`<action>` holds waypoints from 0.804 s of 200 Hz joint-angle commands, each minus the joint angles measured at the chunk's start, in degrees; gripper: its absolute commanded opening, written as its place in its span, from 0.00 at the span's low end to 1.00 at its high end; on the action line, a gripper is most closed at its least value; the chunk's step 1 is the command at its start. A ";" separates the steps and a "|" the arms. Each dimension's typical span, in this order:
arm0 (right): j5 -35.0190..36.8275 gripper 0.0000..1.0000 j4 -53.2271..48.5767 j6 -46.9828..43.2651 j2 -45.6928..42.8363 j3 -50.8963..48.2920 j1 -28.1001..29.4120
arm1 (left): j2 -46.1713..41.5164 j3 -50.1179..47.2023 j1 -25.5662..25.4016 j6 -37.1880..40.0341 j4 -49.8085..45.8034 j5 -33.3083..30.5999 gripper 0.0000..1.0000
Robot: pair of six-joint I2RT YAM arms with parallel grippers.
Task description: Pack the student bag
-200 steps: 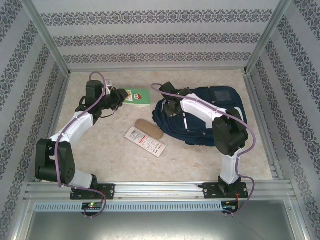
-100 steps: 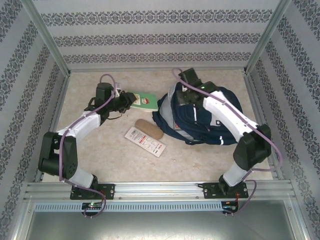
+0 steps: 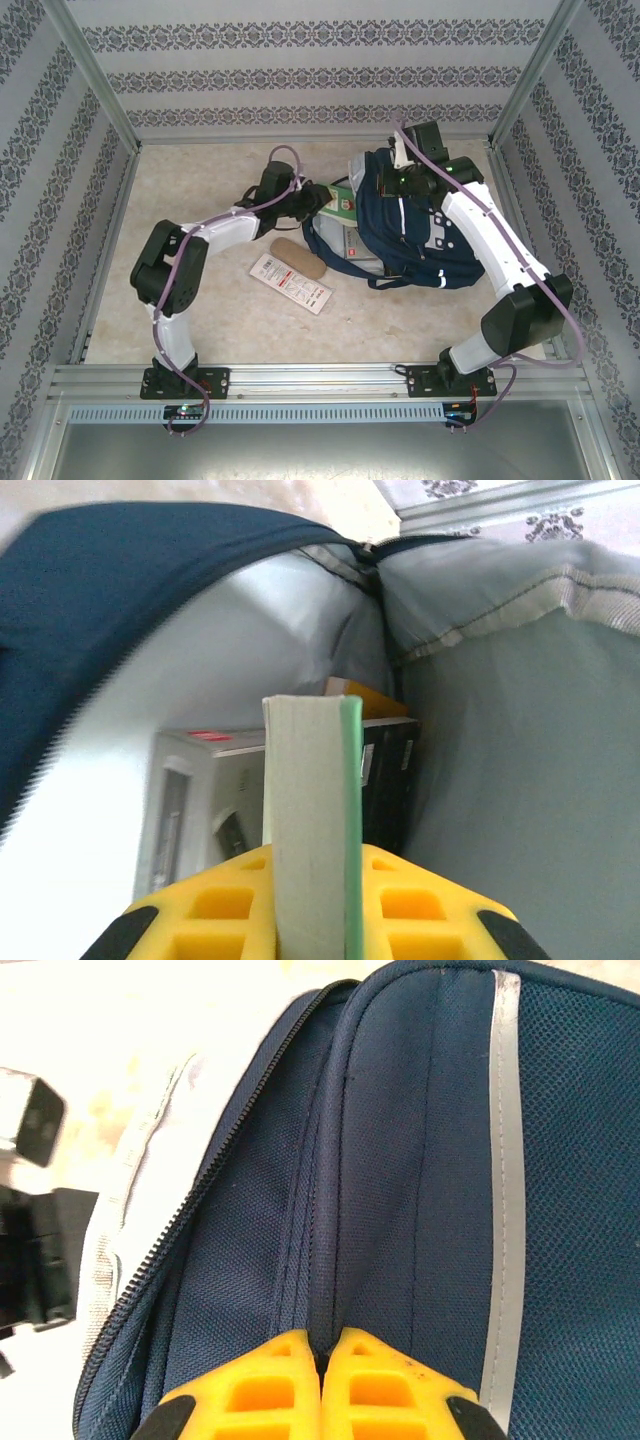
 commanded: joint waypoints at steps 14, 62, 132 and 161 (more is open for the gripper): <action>-9.10 0.00 8.64 1.77 -5.04 0.48 -0.73 | 5.88 9.28 -2.27 -2.85 4.97 -1.09 0.01; -12.34 0.00 11.49 5.01 -5.44 -1.86 -4.02 | 10.67 14.71 -7.78 -6.47 6.73 -1.87 0.02; -13.98 0.00 13.22 6.17 -5.13 -3.03 -4.43 | 17.02 20.89 -14.02 -5.14 0.73 -3.34 0.25; -13.75 0.00 13.09 6.01 -5.52 -3.60 -4.99 | 16.29 20.92 -14.59 -3.42 -3.12 -4.09 0.64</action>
